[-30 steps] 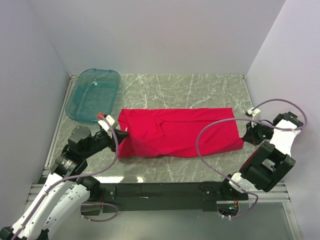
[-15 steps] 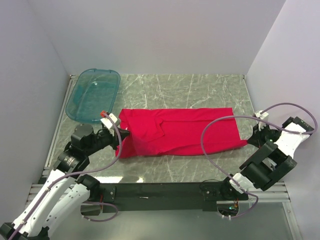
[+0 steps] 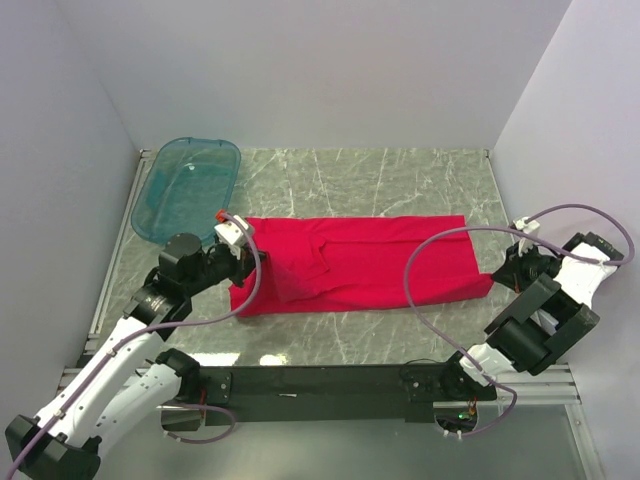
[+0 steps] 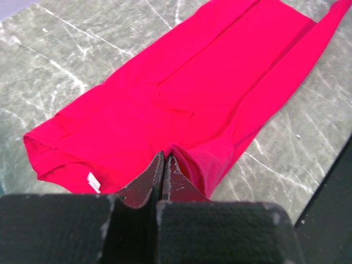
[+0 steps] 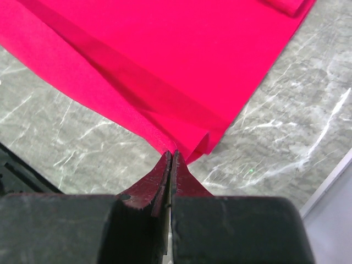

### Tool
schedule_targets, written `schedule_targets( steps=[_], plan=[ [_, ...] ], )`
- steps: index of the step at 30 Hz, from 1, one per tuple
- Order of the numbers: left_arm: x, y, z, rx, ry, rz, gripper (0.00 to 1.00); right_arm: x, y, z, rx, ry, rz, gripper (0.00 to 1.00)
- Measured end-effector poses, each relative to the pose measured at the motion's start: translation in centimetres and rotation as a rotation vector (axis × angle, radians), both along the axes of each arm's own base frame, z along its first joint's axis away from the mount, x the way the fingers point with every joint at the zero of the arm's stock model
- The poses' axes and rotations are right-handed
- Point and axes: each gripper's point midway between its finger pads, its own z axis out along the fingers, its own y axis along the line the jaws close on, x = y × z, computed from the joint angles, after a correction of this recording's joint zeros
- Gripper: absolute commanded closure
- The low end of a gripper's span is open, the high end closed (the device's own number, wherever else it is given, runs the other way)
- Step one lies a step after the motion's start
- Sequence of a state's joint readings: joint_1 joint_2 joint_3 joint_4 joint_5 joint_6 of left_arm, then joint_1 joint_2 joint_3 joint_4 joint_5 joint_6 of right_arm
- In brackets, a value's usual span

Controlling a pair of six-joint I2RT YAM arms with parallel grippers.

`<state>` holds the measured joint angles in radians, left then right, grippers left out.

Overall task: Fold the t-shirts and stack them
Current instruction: Fold the tshirt

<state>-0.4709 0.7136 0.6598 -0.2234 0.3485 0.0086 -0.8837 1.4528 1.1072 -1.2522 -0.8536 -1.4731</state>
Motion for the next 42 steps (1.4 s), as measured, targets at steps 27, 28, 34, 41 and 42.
schedule_targets(
  steps=[27,28,34,41,42],
  plan=[
    [4.5,0.8,0.4,0.041,-0.075,0.142,1.00,2.4,-2.0,-2.6,0.025,0.038,-0.154,1.00],
    [4.5,0.8,0.3,0.043,-0.071,0.143,1.00,2.4,-2.0,-2.7,0.026,0.039,-0.156,1.00],
    [5.0,0.8,0.5,0.045,-0.081,0.149,1.00,2.9,-1.9,-2.7,0.025,0.035,-0.157,1.00],
    [6.0,0.5,0.3,0.075,-0.077,0.145,1.00,3.3,-1.9,-3.0,0.032,0.041,-0.168,1.00],
    [6.2,0.5,0.3,0.080,-0.076,0.145,1.00,3.3,-2.0,-3.1,0.034,0.045,-0.170,1.00]
  ],
)
